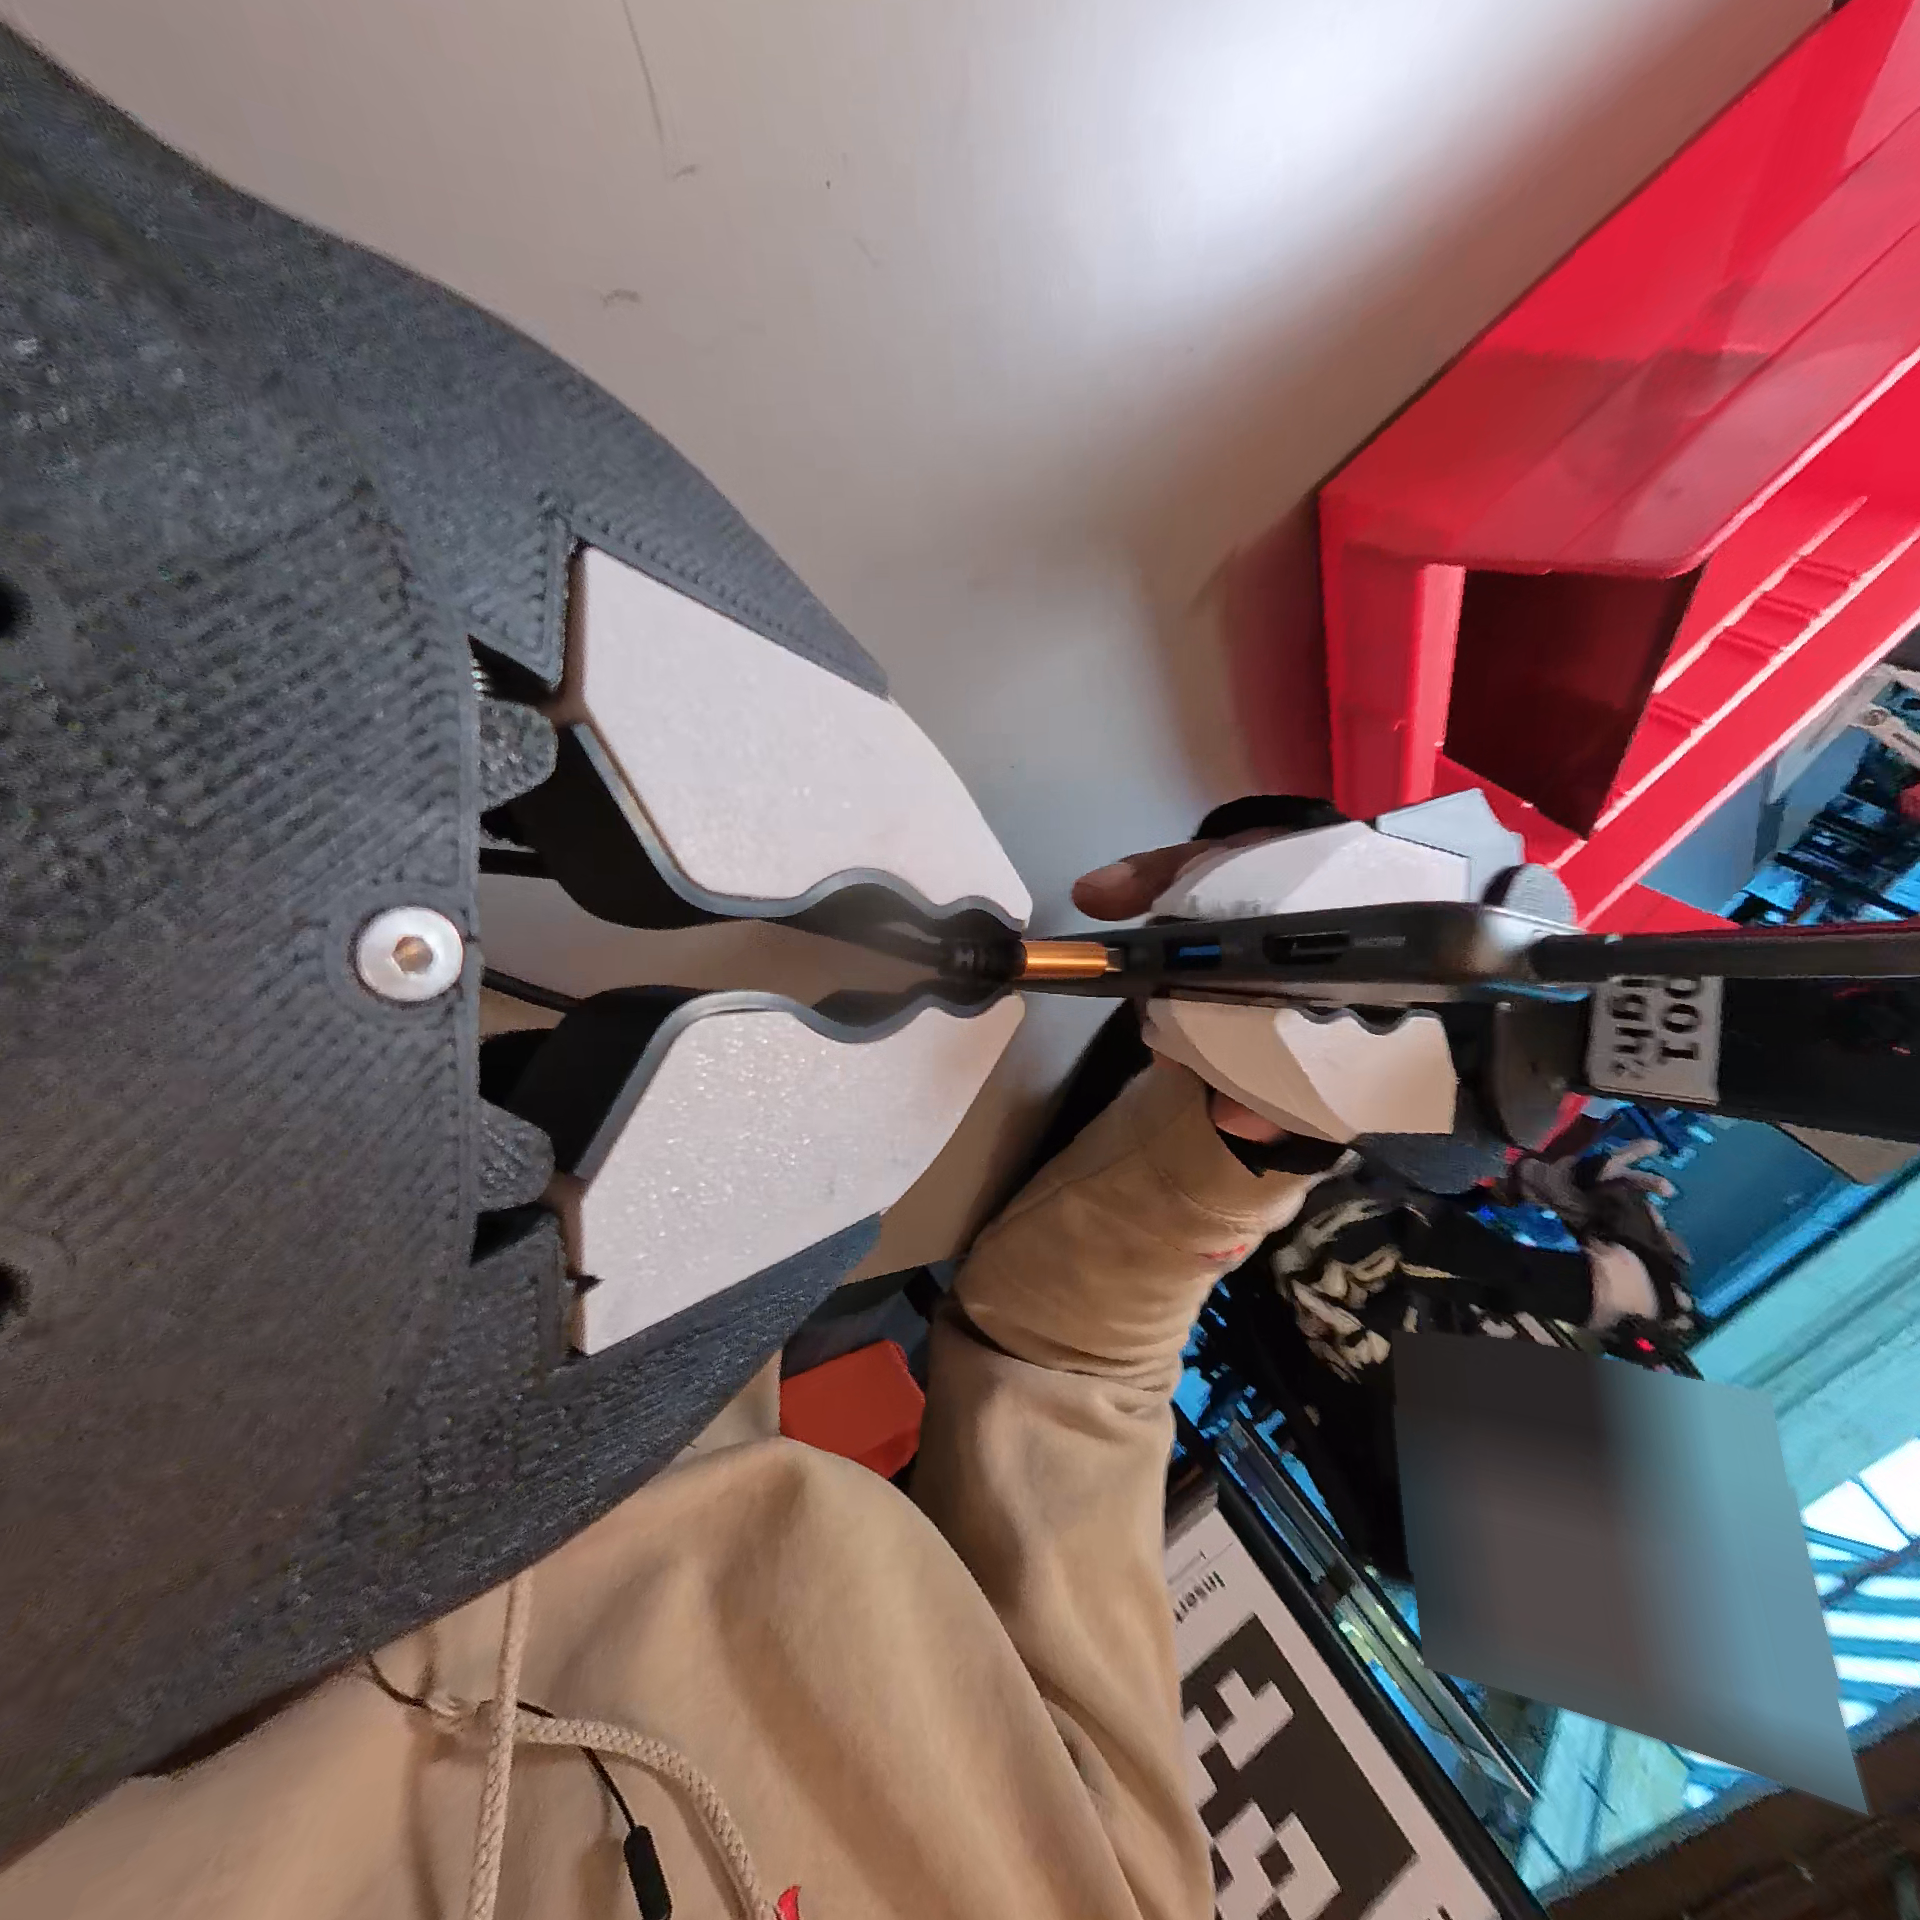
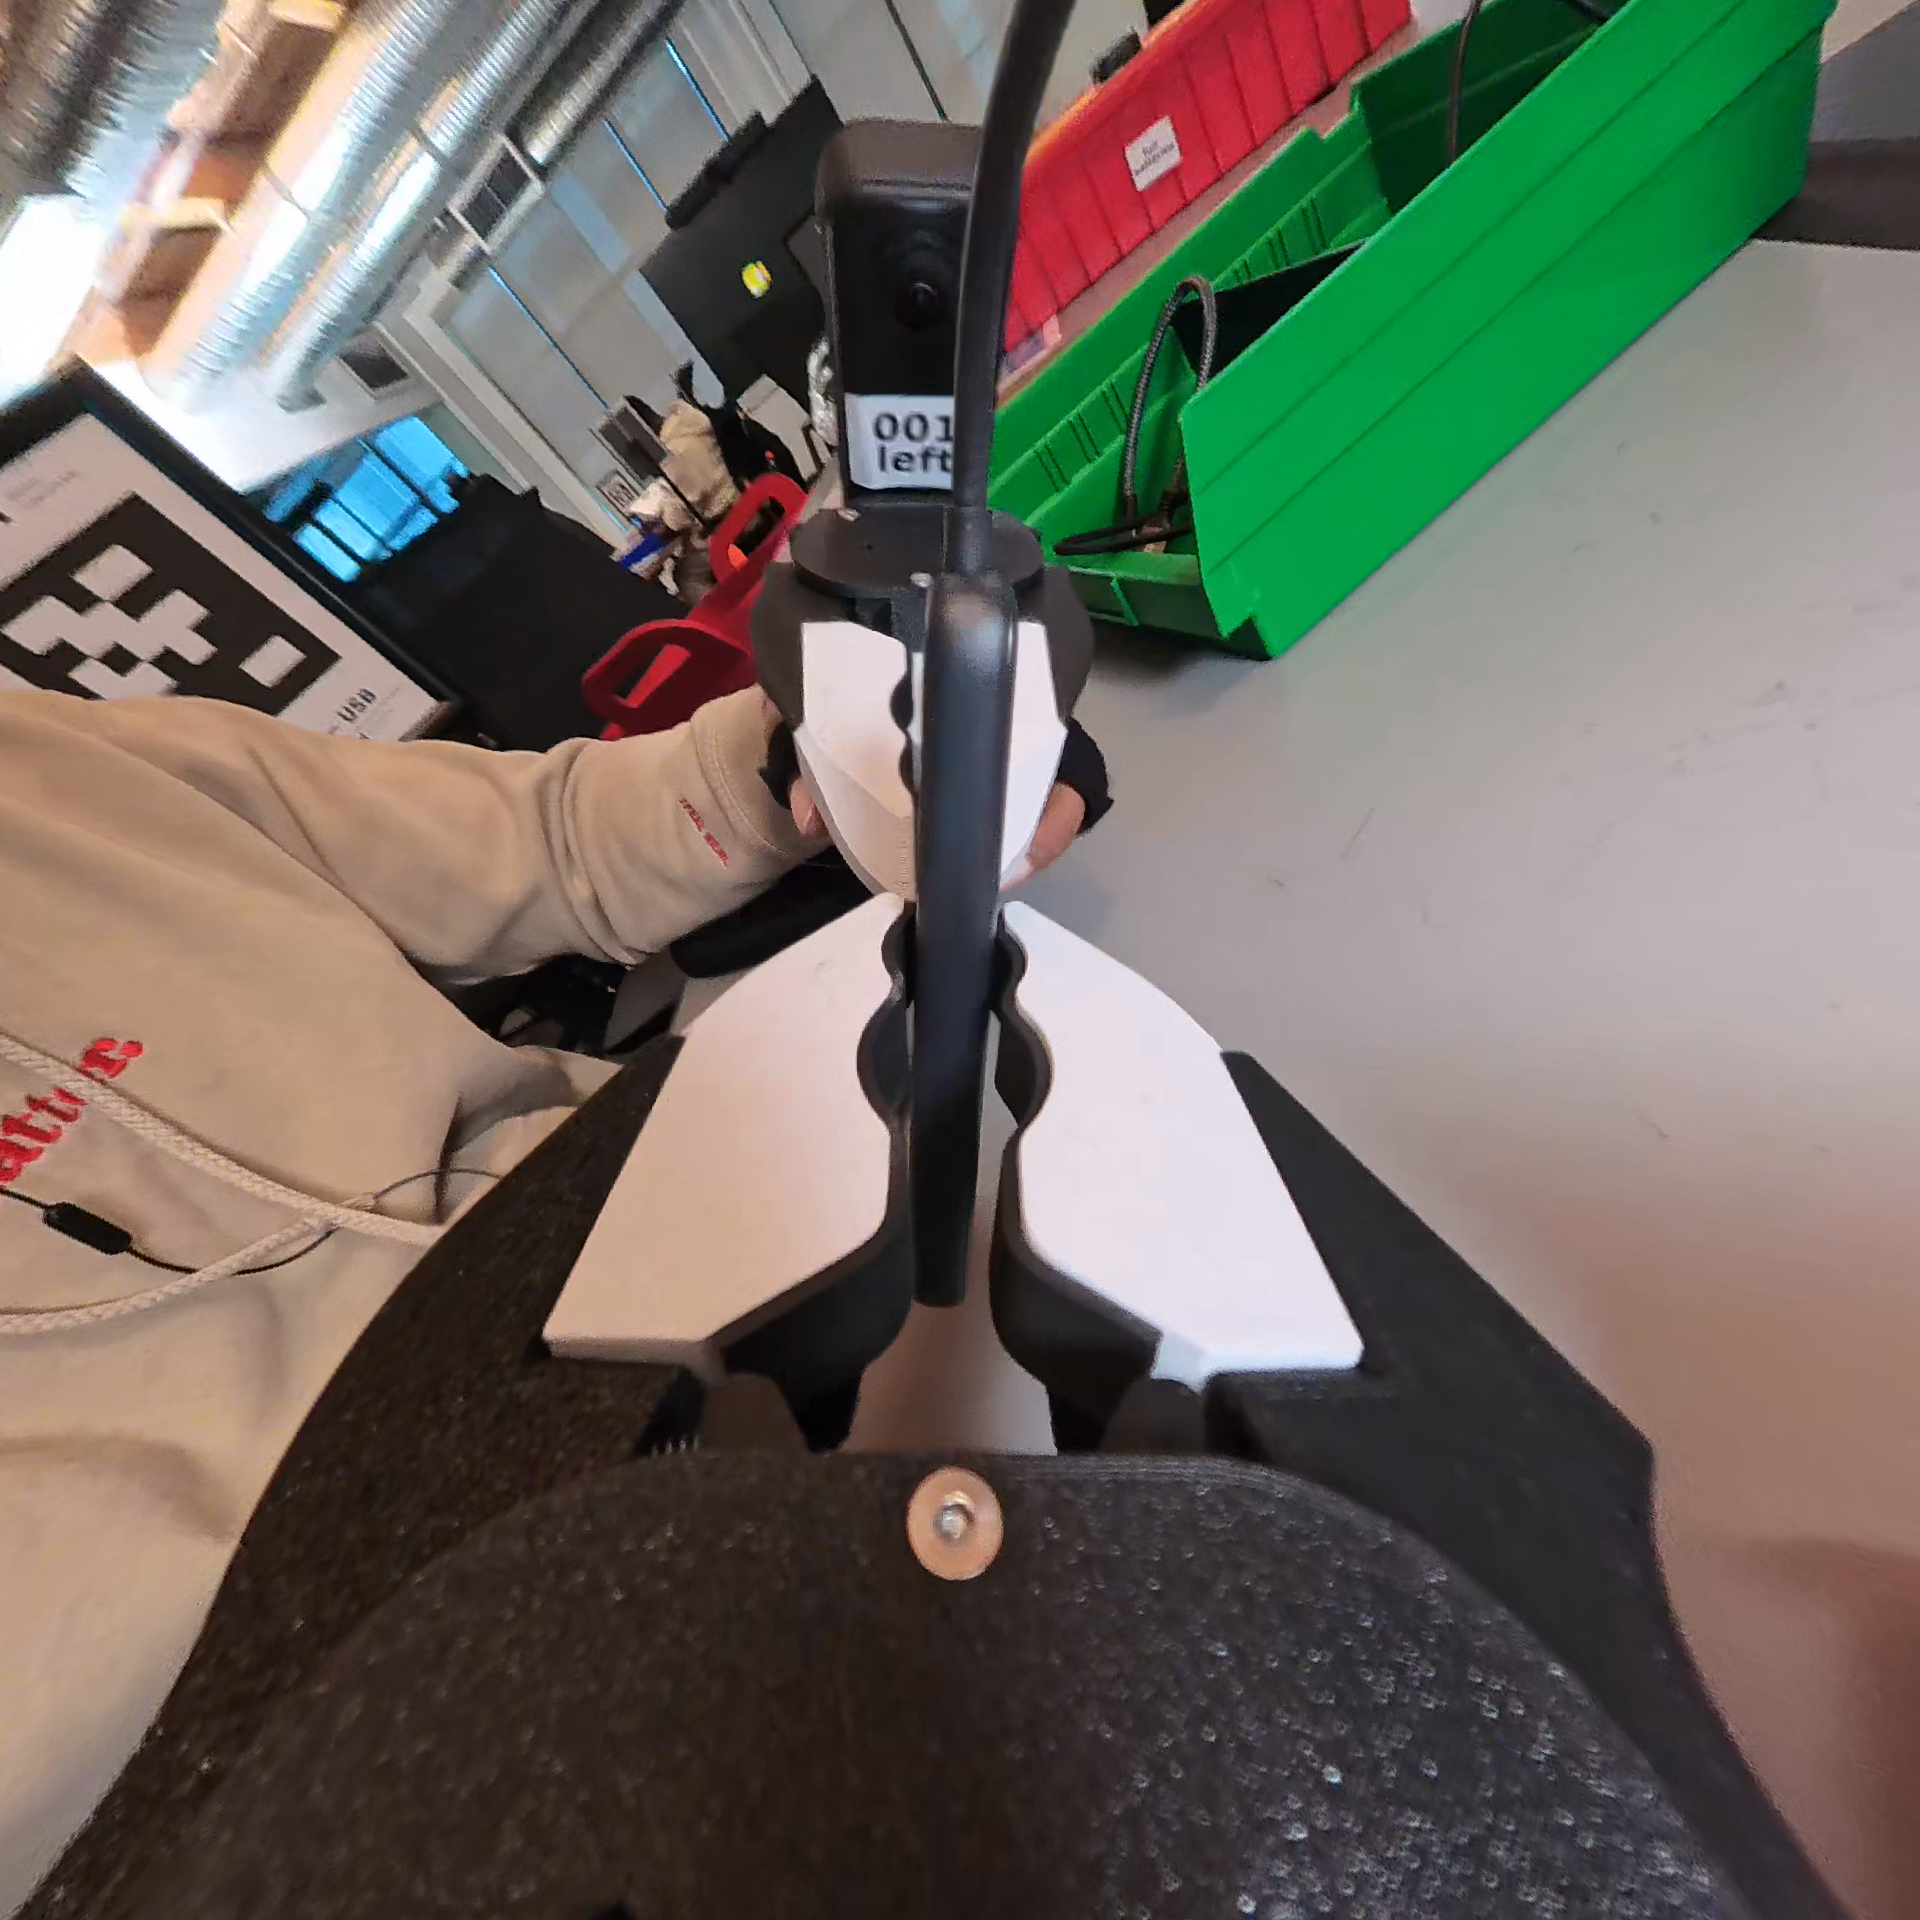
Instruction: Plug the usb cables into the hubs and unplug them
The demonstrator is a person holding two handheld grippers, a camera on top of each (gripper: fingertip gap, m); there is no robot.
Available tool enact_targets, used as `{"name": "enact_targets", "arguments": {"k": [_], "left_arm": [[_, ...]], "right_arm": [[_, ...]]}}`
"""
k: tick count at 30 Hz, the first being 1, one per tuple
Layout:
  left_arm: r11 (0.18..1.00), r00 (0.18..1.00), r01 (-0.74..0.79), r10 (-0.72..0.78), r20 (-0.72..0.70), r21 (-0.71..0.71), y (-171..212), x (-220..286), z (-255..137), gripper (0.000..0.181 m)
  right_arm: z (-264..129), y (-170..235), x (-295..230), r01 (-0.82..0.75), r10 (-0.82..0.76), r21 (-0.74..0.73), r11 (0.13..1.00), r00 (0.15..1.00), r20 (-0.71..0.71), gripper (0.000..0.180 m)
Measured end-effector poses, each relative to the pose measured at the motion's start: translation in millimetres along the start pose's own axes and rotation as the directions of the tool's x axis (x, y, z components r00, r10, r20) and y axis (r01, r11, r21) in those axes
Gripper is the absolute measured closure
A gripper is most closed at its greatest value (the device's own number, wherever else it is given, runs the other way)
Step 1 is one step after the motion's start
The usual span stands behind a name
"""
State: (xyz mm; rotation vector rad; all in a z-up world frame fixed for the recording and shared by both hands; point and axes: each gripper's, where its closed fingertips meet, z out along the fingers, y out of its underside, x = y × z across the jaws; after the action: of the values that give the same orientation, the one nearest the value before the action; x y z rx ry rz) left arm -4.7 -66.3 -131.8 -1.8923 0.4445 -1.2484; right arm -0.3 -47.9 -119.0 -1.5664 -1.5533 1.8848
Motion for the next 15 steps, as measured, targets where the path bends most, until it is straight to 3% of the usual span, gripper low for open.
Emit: {"name": "enact_targets", "arguments": {"k": [11,15], "left_arm": [[1.0,1.0,-0.015,0.015,-0.014,0.022,-3.5,4.3,-1.5,0.174],[0.999,0.998,-0.042,0.043,-0.046,0.016,-2.4,9.2,-2.2,0.172]], "right_arm": [[3.5,-4.0,-4.0,0.006,-0.007,0.046,0.999,1.0,0.026,0.168],[7.7,1.8,-8.5,0.059,-0.059,0.002,0.998,0.998,0.025,0.168]]}}
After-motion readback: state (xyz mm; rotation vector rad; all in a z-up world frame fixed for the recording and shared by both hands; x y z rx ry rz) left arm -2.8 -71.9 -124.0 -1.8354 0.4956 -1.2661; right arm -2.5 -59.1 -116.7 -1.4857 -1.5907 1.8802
